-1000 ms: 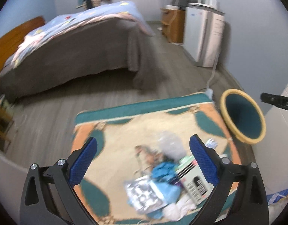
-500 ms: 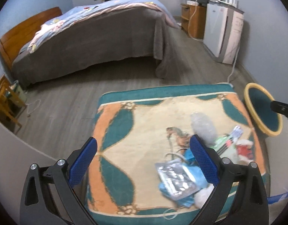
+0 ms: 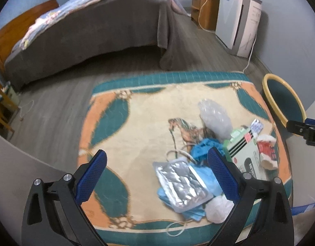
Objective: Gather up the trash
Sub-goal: 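Move both tools back over the cushion toward the remaining trash, then grasp the red-and-white packet with the right tool while the left tool grasps the foil tray, then carry the packet and foil tray over the wastebasket with both tools, then open the right tool to drop the red-and-white packet while the left tool drops the foil tray, then move both open tools back over the trash on the cushion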
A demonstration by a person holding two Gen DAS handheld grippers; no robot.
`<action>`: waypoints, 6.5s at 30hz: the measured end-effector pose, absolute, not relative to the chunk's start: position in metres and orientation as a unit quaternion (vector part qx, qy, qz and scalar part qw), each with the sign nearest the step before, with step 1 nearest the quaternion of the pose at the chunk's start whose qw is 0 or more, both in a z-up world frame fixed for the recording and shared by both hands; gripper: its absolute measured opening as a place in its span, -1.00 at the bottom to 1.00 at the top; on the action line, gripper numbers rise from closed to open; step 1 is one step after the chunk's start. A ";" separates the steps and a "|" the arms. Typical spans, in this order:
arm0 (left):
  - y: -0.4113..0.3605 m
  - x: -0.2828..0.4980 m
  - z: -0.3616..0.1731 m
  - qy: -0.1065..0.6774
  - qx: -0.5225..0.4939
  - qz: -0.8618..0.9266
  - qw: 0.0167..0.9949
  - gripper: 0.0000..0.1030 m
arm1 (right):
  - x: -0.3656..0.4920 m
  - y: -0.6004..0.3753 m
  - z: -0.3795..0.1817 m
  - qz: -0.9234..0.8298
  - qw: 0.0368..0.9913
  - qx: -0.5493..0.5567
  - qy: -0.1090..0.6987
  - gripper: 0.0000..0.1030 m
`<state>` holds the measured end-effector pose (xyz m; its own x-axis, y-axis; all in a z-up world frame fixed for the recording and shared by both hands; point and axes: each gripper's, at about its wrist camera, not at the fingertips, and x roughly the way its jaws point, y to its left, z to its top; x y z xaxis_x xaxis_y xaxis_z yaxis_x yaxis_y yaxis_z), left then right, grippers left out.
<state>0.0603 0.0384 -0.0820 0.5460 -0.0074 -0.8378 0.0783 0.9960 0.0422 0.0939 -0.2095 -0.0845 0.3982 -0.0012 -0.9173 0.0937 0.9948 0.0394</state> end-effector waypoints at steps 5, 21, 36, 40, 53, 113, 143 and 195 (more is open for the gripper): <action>0.029 0.060 -0.099 0.489 0.039 -0.036 0.871 0.87 | 0.095 -0.209 -0.099 -0.016 0.823 0.012 0.567 0.51; 0.021 0.074 -0.147 0.556 0.042 -0.044 0.829 0.82 | 0.114 -0.186 -0.143 0.028 0.797 -0.086 0.597 0.01; 0.042 0.092 -0.178 0.597 -0.014 -0.043 0.801 -0.49 | 0.139 -0.179 -0.156 0.072 0.786 -0.085 0.608 -0.74; 0.042 0.095 -0.171 0.582 -0.006 -0.040 0.813 -0.61 | 0.144 -0.186 -0.149 0.059 0.794 -0.073 0.601 -0.74; 0.035 0.096 -0.093 0.451 -0.004 -0.040 0.891 -0.69 | 0.148 -0.210 -0.107 0.038 0.827 -0.017 0.560 -0.74; -0.224 0.114 -0.078 0.429 0.130 -0.280 0.849 -0.69 | 0.140 -0.436 -0.093 -0.125 0.831 0.205 0.502 -0.74; -0.301 0.166 -0.077 0.404 0.134 -0.300 0.854 -0.05 | 0.132 -0.471 -0.100 -0.194 0.823 0.271 0.459 -0.43; 0.031 0.041 -0.053 0.464 0.034 0.009 0.885 0.90 | 0.087 -0.205 -0.039 -0.028 0.861 0.051 0.505 0.89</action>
